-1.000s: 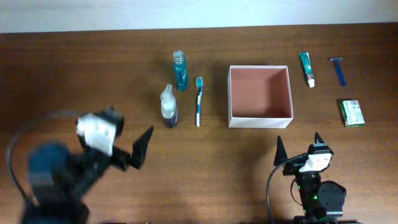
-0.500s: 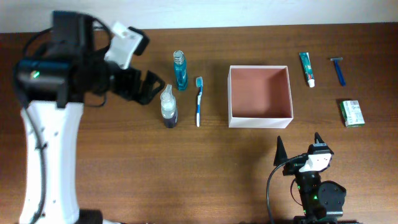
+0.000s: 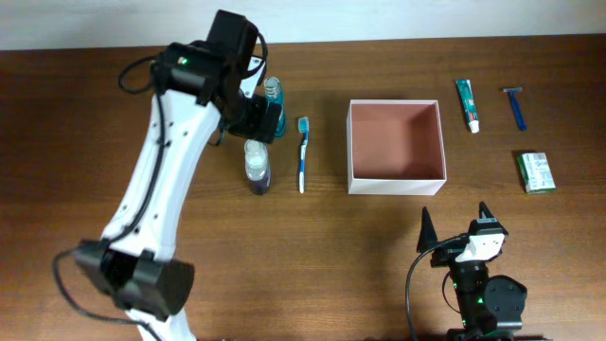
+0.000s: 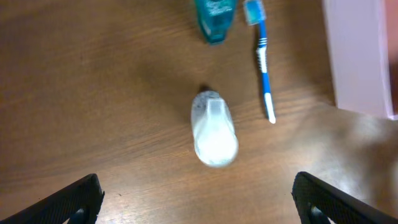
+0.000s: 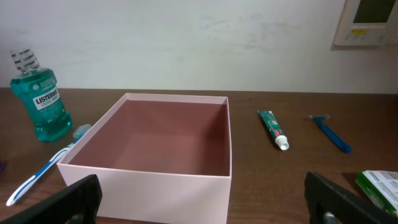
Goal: Pack container
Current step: 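Move the left gripper forward over the clear foam soap bottle, then lower the left gripper and close it around the soap bottle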
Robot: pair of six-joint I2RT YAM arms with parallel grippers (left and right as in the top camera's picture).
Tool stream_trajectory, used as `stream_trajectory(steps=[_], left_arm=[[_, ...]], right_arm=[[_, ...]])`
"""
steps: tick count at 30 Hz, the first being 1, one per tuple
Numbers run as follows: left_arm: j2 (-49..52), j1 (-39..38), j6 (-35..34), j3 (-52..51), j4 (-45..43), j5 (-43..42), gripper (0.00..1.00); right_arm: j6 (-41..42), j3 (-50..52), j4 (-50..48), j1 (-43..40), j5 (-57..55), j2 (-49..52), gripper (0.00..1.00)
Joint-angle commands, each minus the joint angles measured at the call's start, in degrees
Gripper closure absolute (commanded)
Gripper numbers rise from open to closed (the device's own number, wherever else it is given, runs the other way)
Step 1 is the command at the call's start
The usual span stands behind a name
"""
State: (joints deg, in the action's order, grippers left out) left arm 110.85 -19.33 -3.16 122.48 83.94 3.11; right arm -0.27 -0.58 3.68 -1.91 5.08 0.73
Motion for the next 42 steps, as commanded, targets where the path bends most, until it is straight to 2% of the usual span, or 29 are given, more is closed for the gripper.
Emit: stream_trajectory(steps=[1,5,11,13,15,31,42], left_arm=[[2.14,0.26,-3.28,0.83,-0.07,1.60,0.01],[4.59,0.26,-3.26,0.61,0.07,-1.70,0.01],[8.55,0.26,-3.82,0.57,1.25,-2.32,0.00],[11.15,0.26,-9.38,0.57,5.29,-2.29,0.01],[12.48,0.26,-10.73,0.57,6.23,-2.29,0.01],[19.08,0.26,-10.71,0.57,5.68,-2.86,0.01],[19.56,0.26,-10.67,0.57,3.19,-5.70,0.00]], right_arm=[[-0.37,0.26,0.24,0.46,0.33,-0.37,0.01],[-0.37,0.26,0.24,0.46,0.33,-0.37,0.01],[-0.37,0.26,0.24,0.46,0.33,-0.37,0.01],[-0.37,0.26,0.24,0.46,0.33,-0.37,0.01],[-0.37,0.26,0.24,0.46,0.33,-0.37,0.01],[-0.37,0.26,0.24,0.46,0.33,-0.37,0.01],[-0.37,0.26,0.24,0.46,0.33,-0.37,0.01]])
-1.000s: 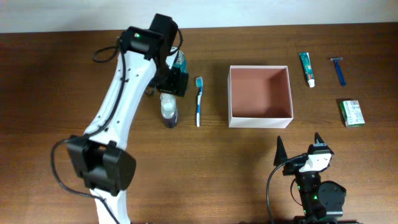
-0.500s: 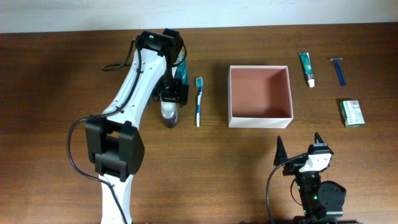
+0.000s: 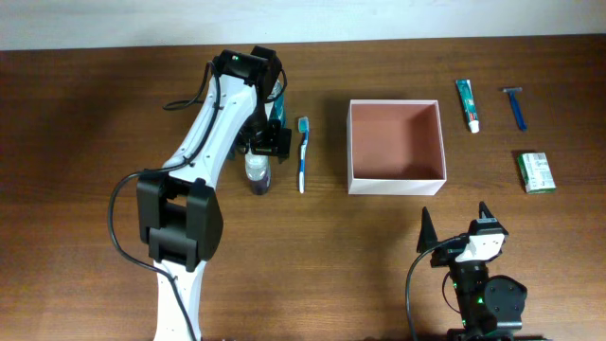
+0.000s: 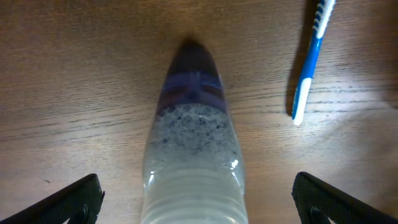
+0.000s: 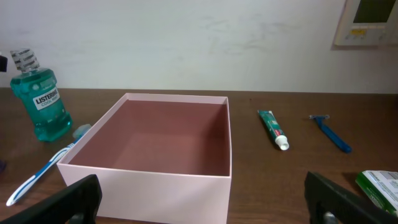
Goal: Pack container
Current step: 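Lower the left gripper and close it around the soap bottle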
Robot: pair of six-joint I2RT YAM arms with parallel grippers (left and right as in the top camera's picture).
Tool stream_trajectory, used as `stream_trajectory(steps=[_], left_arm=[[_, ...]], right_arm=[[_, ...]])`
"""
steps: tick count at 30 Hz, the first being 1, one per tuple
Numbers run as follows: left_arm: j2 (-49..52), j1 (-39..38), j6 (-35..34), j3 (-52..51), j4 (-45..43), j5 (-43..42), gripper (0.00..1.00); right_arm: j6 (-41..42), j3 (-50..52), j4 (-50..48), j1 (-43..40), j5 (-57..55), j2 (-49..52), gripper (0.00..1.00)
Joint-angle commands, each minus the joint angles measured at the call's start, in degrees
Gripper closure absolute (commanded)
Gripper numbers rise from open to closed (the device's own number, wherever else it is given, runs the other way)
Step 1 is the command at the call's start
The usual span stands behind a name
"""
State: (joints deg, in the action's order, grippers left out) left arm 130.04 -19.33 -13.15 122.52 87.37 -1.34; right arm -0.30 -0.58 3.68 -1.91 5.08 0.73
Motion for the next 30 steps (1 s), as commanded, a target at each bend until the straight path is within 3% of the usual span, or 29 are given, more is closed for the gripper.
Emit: stream_trajectory(steps=[1,4,7,12,19,30], left_arm=[[0.37,0.26,-0.50,0.52,-0.35,-1.27,0.00],[0.37,0.26,-0.50,0.52,-0.35,-1.27,0.02],[0.37,0.26,-0.50,0.52,-0.24,-1.27,0.11],[0.35,0.26,-0.50,0.52,0.76,-1.27,0.11],[0.35,0.26,-0.48,0.52,2.47,-1.20,0.30],[0.35,0.26,-0.07,0.52,3.17,-0.37,0.41]], right_arm=[[-0.35,0.26,0.24,0.46,0.33,-0.37,0.01],[-0.35,0.26,0.24,0.46,0.33,-0.37,0.01],[-0.35,0.26,0.24,0.46,0.33,-0.37,0.01],[-0.35,0.26,0.24,0.46,0.33,-0.37,0.01],[-0.35,0.26,0.24,0.46,0.33,-0.37,0.01],[-0.35,0.26,0.24,0.46,0.33,-0.37,0.01]])
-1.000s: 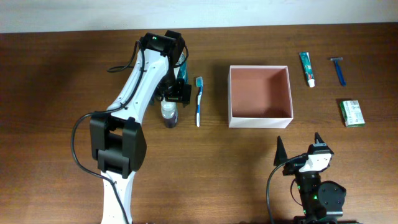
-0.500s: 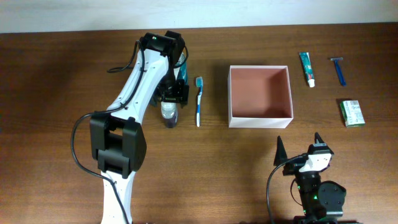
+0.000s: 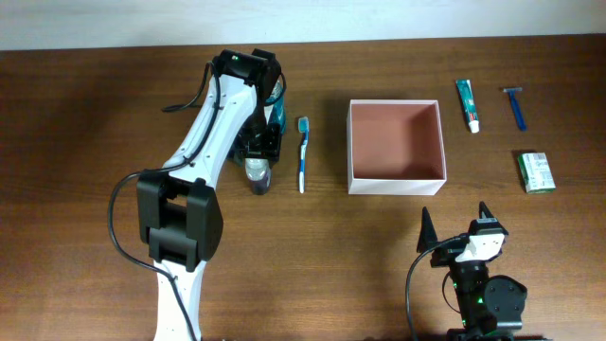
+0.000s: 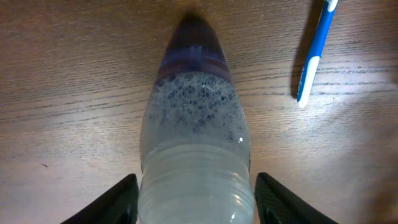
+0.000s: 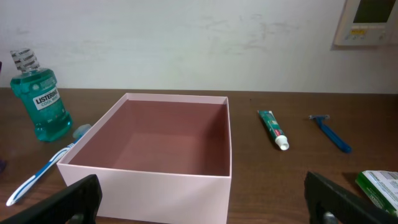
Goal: Pack container
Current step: 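Lower the left gripper and close it around the soap bottle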
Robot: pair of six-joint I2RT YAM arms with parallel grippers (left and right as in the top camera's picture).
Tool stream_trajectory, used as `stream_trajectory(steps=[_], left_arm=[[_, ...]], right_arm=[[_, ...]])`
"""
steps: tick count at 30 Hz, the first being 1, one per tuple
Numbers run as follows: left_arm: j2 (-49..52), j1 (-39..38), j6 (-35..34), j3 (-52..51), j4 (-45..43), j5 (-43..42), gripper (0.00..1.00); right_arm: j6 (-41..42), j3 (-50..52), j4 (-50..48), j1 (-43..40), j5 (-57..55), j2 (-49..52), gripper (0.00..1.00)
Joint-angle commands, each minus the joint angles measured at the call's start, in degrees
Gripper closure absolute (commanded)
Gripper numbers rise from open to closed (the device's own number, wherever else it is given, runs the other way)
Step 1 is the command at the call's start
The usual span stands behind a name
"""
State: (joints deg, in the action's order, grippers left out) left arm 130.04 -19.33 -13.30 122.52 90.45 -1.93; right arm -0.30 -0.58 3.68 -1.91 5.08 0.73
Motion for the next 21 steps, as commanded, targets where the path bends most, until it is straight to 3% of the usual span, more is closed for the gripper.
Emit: stream_trajectory(steps=[1,15,21], left_arm=[[0.35,0.26,0.09,0.52,0.04,0.22,0.42],[0.37,0.26,0.11,0.52,-2.38,0.22,0.45],[0.37,0.26,0.11,0.52,-1.88,0.22,0.52]], right_arm=[[-0.35,0.26,0.24,0.46,0.33,-0.37,0.01],[-0.35,0.26,0.24,0.46,0.33,-0.37,0.01],[-0.35,0.26,0.24,0.46,0.33,-0.37,0.01]])
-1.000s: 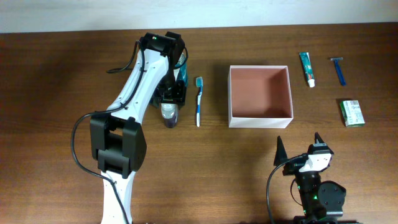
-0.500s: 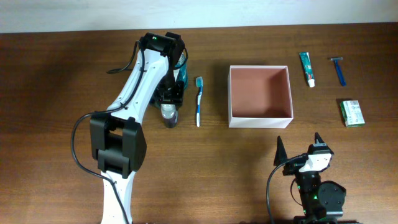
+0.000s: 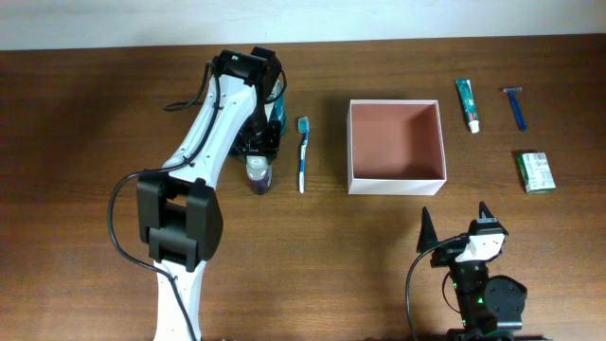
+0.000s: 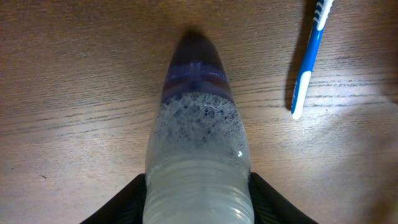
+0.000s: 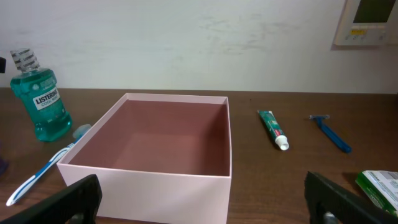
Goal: Pack container
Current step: 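Lower the left gripper and close it around the soap bottle, then lift the soap bottle and carry it right into the pink box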
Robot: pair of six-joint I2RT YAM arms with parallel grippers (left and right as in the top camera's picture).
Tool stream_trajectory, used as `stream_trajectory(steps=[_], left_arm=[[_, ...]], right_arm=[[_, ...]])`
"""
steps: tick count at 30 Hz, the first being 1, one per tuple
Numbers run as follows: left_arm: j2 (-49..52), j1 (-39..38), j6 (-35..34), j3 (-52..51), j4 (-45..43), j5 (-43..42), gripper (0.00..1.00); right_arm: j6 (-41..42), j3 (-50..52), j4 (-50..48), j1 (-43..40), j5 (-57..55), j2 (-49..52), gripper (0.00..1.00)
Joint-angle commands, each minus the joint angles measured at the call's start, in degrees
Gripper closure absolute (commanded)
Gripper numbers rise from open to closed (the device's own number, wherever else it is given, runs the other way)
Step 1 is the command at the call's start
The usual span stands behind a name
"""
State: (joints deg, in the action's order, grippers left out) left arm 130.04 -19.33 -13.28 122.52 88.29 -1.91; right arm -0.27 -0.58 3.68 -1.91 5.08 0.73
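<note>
A small clear bottle (image 4: 198,149) with a purple bottom and foamy liquid stands on the table, and my left gripper (image 4: 197,202) is shut on its upper part. Overhead, the bottle (image 3: 258,176) sits left of the blue toothbrush (image 3: 303,153). The open pink box (image 3: 396,147) is mid-table, empty inside. My right gripper (image 5: 208,196) rests open near the front edge, facing the box (image 5: 149,168).
A green mouthwash bottle (image 3: 275,106) stands just behind the held bottle. Right of the box lie a toothpaste tube (image 3: 467,104), a blue razor (image 3: 516,106) and a small green packet (image 3: 536,171).
The left gripper's fingers have closed in from a small gap beside the bottle to pressing against its sides. The bottle stays in place. The right arm is unchanged.
The left gripper first hung open high above the clear bottle. Then it was low with its fingers wide on either side of the bottle. Later the fingers stood close to the bottle, and now they grip it.
</note>
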Motion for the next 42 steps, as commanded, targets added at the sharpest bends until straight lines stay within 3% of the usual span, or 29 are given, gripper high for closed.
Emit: stream_trajectory(steps=[1,4,12,22,33,42], left_arm=[[0.35,0.26,0.09,0.52,0.35,0.20,0.53],[0.35,0.26,0.09,0.52,0.50,0.20,0.62],[0.35,0.26,0.09,0.66,1.01,0.20,0.73],[0.35,0.22,0.07,11.28,8.41,0.15,0.74],[-4.04,-2.78,0.92,26.14,8.41,-11.69,0.76],[-5.90,-11.78,-5.60,30.77,2.34,-13.40,0.76]], right_arm=[[-0.37,0.26,0.24,0.46,0.33,-0.37,0.01],[-0.37,0.26,0.24,0.46,0.33,-0.37,0.01],[-0.37,0.26,0.24,0.46,0.33,-0.37,0.01],[-0.37,0.26,0.24,0.46,0.33,-0.37,0.01],[-0.37,0.26,0.24,0.46,0.33,-0.37,0.01],[-0.37,0.26,0.24,0.46,0.33,-0.37,0.01]])
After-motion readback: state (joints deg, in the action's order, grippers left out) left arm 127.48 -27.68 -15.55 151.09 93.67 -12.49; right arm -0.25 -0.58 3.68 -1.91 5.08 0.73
